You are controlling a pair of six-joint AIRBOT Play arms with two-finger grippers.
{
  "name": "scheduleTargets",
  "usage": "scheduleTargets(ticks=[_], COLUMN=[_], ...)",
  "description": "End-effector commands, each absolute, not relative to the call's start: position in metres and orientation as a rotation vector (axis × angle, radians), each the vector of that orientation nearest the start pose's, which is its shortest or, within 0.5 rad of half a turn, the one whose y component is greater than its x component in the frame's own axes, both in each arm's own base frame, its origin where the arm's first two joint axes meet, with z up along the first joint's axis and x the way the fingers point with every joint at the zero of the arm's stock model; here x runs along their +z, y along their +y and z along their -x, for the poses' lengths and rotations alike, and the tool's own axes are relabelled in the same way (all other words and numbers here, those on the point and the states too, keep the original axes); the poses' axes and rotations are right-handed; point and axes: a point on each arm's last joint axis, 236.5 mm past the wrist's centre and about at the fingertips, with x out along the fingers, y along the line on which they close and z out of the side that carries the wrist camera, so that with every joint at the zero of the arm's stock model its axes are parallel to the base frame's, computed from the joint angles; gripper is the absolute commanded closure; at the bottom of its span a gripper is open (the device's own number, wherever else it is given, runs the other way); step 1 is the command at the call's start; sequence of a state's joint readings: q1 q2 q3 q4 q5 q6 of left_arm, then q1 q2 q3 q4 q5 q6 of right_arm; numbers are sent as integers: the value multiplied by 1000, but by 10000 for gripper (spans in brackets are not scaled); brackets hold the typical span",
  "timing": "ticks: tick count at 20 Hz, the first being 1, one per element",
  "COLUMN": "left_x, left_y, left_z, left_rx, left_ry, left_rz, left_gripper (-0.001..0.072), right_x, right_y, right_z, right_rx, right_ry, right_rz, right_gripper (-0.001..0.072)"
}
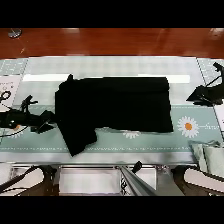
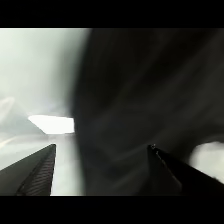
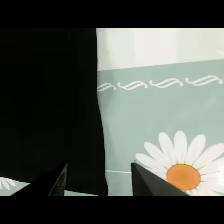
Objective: Fold the shirts.
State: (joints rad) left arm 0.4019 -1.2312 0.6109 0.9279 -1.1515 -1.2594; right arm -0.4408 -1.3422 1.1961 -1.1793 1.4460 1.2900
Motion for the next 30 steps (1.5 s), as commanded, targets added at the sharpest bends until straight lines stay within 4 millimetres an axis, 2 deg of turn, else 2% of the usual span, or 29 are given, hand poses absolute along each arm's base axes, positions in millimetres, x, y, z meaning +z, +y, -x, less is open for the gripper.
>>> scheduleTargets(ticks=[1, 3, 5, 6, 8, 10, 11, 12, 14, 16, 22, 25, 30], left_x=[-113, -124, -133, -133, -131, -126, -121, -116, -105, -97, -91, -91, -91], left_y=[-41, -56, -64, -64, -62, -59, -57, -55, -53, -51, -52, -52, -52], left_z=[-282, -292, -289, -288, -282, -276, -276, -277, -277, -277, -276, -276, -277], left_rx=[-116, -86, -76, -85, -95, -123, -143, -157, -191, -196, -207, -206, -205], left_ry=[1424, 1425, 1456, 1460, 1478, 1489, 1477, 1462, 1435, 1420, 1414, 1411, 1409], left_rz=[809, 861, 867, 855, 844, 822, 809, 795, 769, 771, 771, 770, 769], left_gripper=[182, 327, 635, 685, 685, 686, 686, 686, 685, 685, 685, 686, 685], right_x=[6, 6, 3, 0, -9, -25, -33, -40, -51, -63, -94, -98, -108], right_y=[-58, -57, -60, -67, -82, -83, -76, -66, -46, -39, -22, -1, 38], right_z=[-334, -332, -325, -318, -306, -288, -278, -269, -256, -252, -232, -234, -251], right_rx=[127, 130, 126, 108, 58, 49, 77, 120, 211, 197, 160, 222, 264], right_ry=[1428, 1433, 1466, 1494, 1537, 1571, 1579, 1576, 1533, 1489, 1512, 1464, 1480], right_rz=[-451, -452, -430, -396, -366, -453, -536, -634, -813, -923, -984, -1035, -921], right_gripper=[232, 232, 232, 232, 232, 231, 189, 112, 106, 108, 120, 183, 183])
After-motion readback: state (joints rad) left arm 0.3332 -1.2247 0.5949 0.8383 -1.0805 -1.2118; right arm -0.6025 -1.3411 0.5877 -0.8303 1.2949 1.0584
